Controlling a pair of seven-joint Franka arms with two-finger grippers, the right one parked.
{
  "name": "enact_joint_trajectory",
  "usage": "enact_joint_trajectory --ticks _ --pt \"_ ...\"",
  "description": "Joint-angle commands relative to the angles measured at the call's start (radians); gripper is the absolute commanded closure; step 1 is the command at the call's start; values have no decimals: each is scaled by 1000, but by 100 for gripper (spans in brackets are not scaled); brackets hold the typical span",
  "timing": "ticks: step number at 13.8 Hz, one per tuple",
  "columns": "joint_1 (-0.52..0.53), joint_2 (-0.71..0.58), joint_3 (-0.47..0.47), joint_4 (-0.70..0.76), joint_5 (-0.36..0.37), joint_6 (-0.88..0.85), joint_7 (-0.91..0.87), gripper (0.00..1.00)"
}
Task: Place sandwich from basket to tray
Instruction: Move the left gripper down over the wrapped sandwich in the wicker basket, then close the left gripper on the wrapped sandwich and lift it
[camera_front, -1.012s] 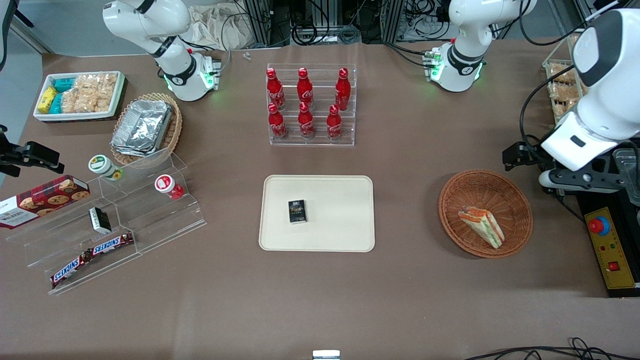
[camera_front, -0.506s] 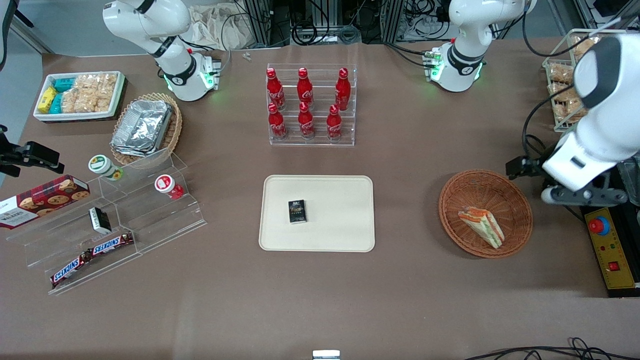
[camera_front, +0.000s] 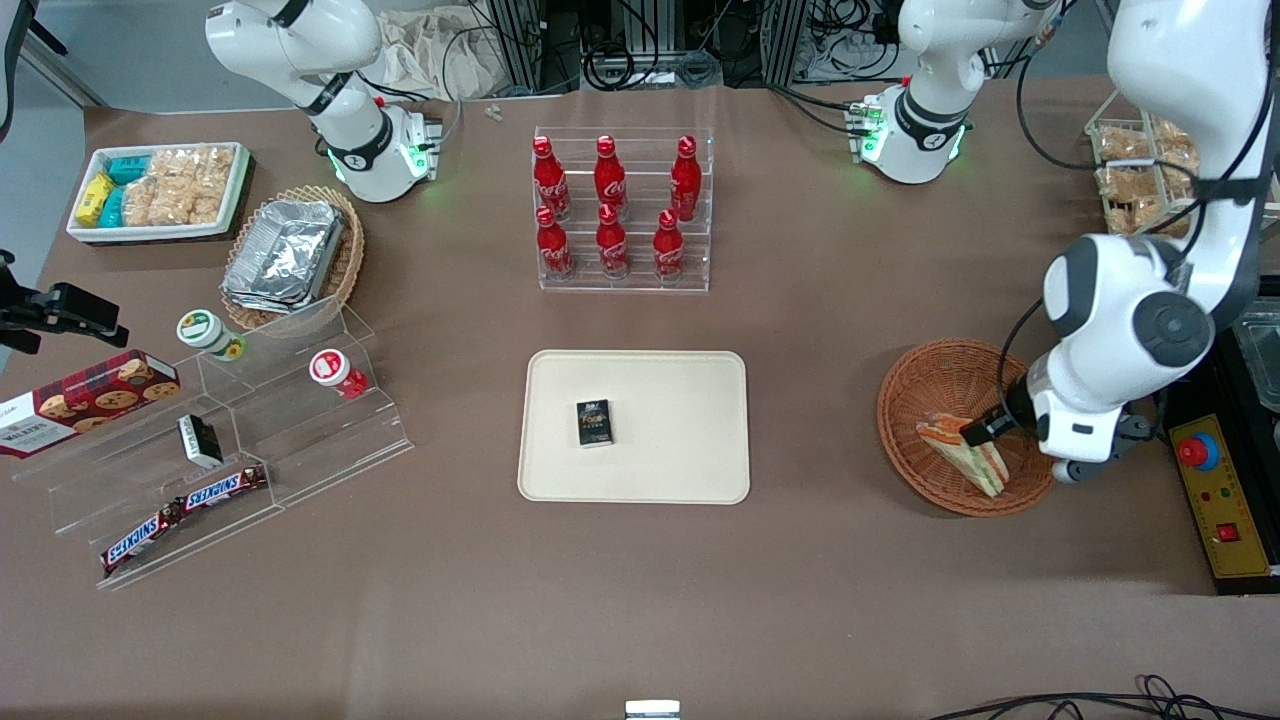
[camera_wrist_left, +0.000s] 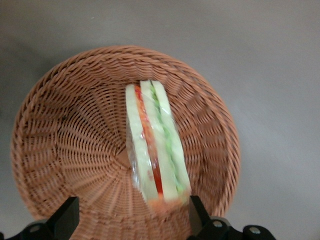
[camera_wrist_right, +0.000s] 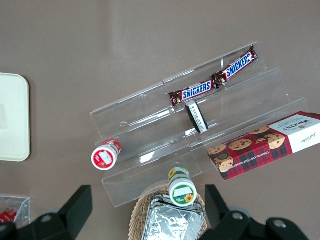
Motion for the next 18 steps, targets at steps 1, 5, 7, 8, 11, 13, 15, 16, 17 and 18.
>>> enact_joint_trajectory --ticks 1,5,7,8,11,13,15,16,17,18 --pt "-1 45 -9 19 53 15 -128 1" --pt "-2 74 -9 24 55 18 -140 1" --pt "-1 36 -12 28 53 -28 -139 1" --pt "-1 27 -14 60 49 -92 -137 1" --pt "-7 60 -18 206 39 -250 -137 1" --pt "-19 76 -18 206 36 -235 -145 1" --pt "-21 103 -18 206 36 -195 -179 1" --pt "-22 119 -17 206 36 -188 -183 1" --pt "-21 134 -17 203 36 -172 -183 1" --pt "-18 143 -17 194 36 -154 -183 1"
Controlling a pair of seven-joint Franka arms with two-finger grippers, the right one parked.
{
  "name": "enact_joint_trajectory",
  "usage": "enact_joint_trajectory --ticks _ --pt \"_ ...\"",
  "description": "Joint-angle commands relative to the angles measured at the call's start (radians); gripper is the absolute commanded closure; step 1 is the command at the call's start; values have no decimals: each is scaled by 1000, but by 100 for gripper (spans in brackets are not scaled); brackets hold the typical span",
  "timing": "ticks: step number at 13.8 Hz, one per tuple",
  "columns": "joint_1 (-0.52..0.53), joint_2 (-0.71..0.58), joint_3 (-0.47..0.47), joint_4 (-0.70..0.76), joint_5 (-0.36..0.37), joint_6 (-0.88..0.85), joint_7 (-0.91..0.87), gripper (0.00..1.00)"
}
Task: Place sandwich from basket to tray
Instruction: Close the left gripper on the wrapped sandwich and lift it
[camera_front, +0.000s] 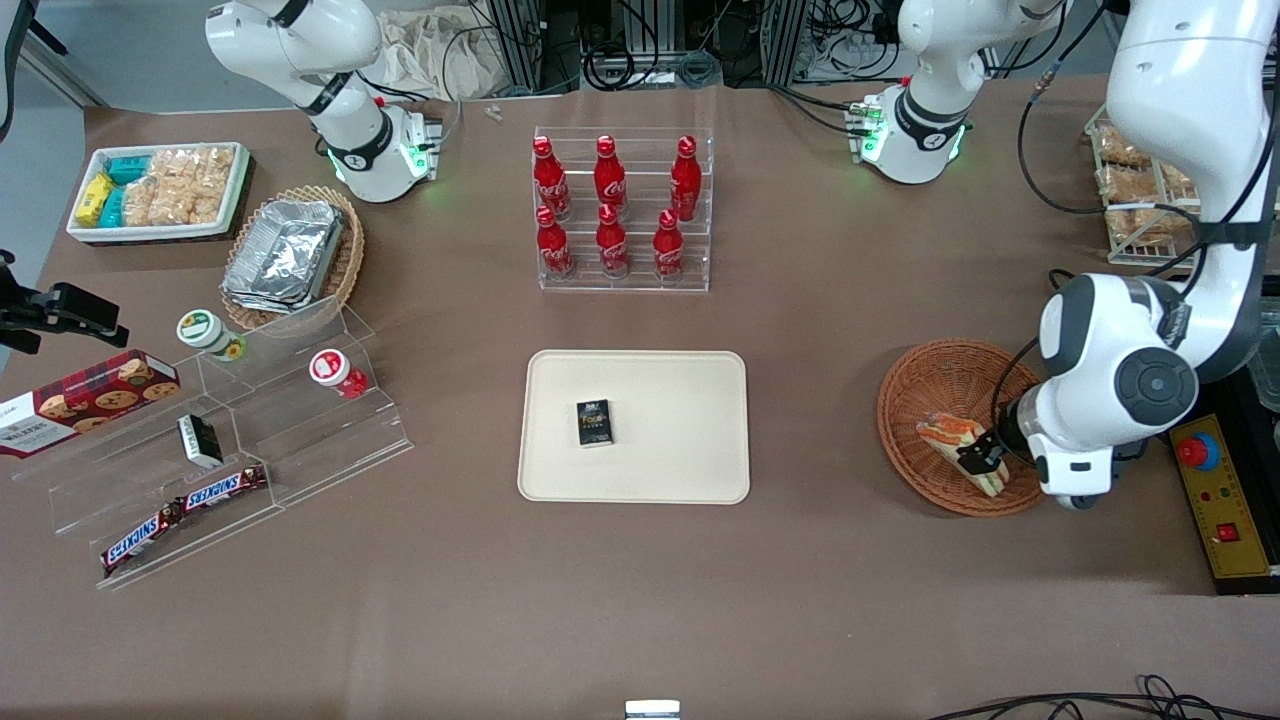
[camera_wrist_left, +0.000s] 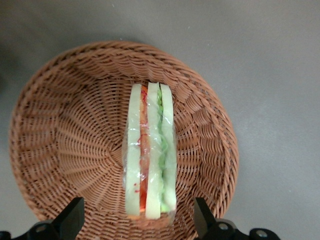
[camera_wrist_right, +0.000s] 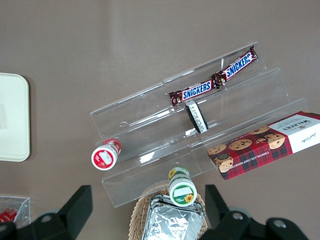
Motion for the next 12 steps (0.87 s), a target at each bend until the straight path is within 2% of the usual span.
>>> enact_joint_trajectory --ticks 1,5,6,7,8,9,12 --pt "5 37 1 -2 8 26 -24 1" --pt "17 59 6 -34 14 35 -23 2" --pt "16 65 6 -29 17 35 -23 13" --pt "12 66 6 -26 25 35 -23 50" --pt "8 66 6 -20 29 31 -12 80" --pt "5 66 6 -17 29 29 -14 100" --pt "-6 40 -2 14 29 -33 -9 100"
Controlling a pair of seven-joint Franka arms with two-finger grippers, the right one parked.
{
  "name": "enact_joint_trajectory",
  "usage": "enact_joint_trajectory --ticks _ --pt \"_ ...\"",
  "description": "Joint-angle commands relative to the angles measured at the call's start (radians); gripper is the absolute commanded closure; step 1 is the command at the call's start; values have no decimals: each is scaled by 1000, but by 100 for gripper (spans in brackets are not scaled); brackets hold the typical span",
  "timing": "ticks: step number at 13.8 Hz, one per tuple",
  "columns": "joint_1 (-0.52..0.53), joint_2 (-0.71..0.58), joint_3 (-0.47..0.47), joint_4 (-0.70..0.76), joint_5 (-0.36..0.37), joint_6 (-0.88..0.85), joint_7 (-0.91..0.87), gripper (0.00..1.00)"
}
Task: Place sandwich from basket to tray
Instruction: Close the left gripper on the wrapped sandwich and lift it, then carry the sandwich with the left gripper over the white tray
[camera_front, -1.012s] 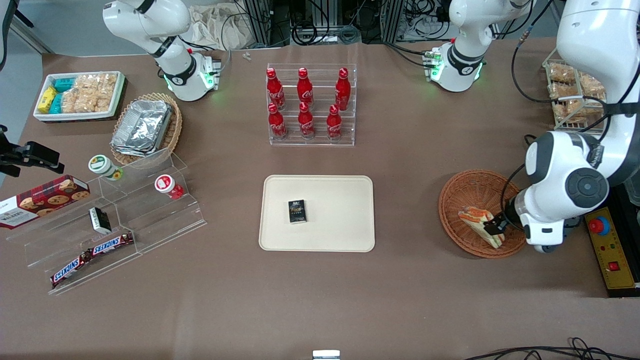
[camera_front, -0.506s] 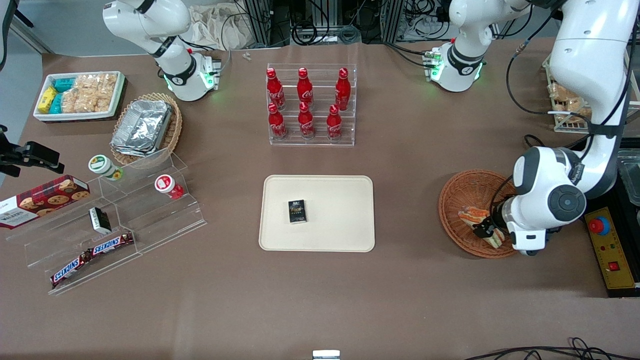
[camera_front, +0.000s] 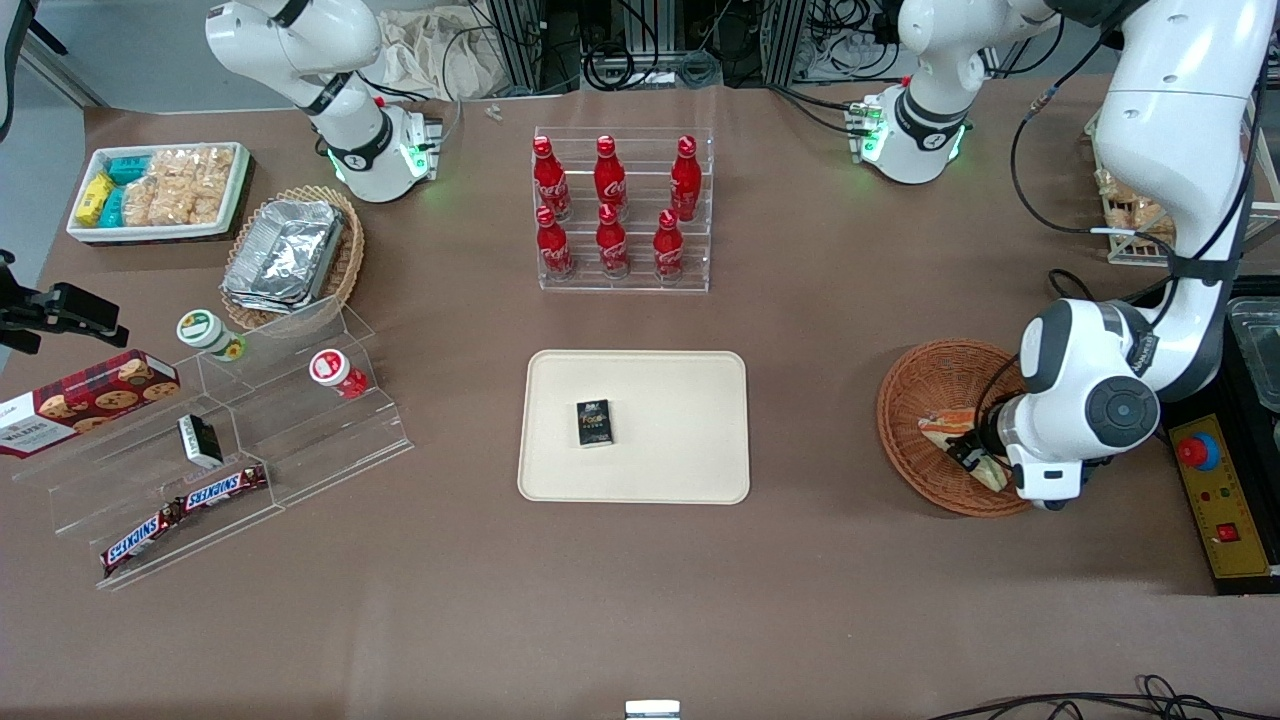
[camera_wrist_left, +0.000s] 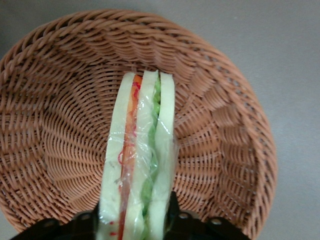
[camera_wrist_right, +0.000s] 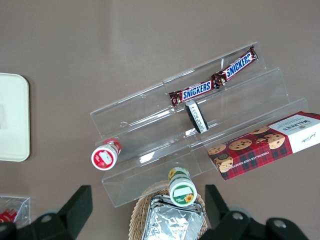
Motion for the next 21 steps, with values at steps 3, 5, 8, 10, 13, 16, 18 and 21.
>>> enact_joint_trajectory --ticks 3,5,8,10,13,16,18,21 --pt "-32 -84 -16 140 13 -258 49 100" --pt "-40 -93 -65 275 13 -411 84 100" --pt "-40 -87 -169 436 2 -565 192 100" --pt "-40 -78 -276 452 1 -565 207 100" --pt "-122 26 -389 469 14 -530 209 100" --pt "-236 163 -381 475 17 -348 198 100" --pt "-285 268 -372 475 37 -231 198 100" --pt "-414 356 -282 476 175 -131 186 100"
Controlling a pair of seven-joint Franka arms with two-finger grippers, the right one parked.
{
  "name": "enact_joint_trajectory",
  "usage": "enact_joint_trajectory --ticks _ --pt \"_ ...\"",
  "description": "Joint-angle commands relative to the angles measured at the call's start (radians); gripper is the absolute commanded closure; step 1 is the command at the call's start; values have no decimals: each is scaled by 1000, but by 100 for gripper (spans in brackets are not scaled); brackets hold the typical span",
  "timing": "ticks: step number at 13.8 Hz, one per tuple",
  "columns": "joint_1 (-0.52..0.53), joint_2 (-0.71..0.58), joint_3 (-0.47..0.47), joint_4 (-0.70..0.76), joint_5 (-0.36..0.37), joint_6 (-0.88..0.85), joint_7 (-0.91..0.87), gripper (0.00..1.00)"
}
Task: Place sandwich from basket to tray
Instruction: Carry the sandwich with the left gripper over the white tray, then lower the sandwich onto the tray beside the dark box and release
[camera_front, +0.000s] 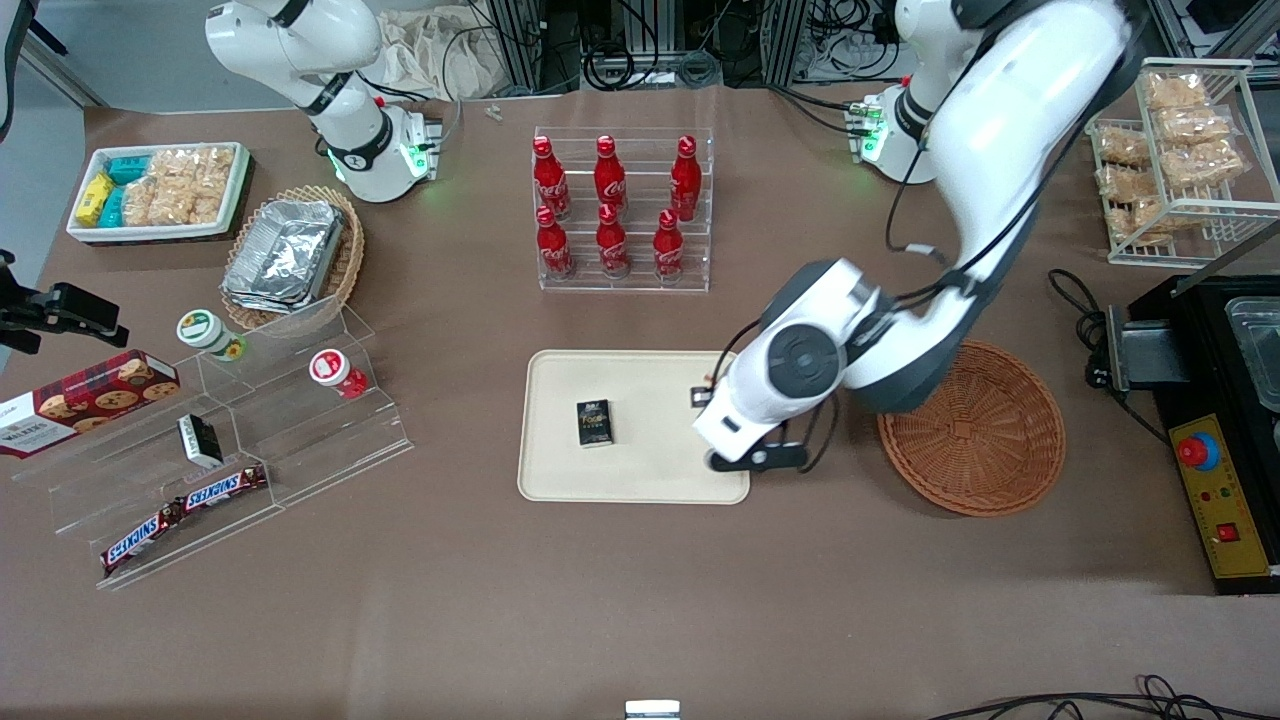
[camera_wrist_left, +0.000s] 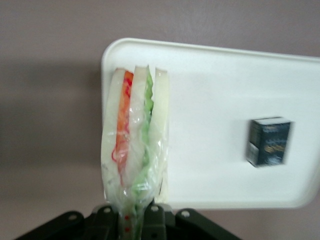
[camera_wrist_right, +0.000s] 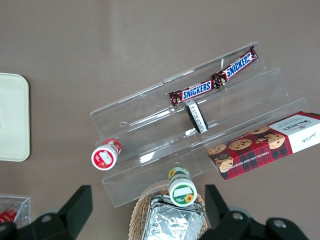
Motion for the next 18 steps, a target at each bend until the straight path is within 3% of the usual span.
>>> enact_joint_trajectory --ticks 1,5,6,7,10,15,18 --pt "-115 71 102 58 62 43 -29 100" --pt "-137 90 132 58 59 74 -24 99" --pt "-134 85 133 60 62 74 -21 58" --pt "-128 79 133 57 64 73 -9 1" --pt "-124 -9 132 51 52 50 -11 0" --pt "-60 -256 127 22 38 -229 -1 0" --pt "100 -448 127 -108 -92 -292 203 0"
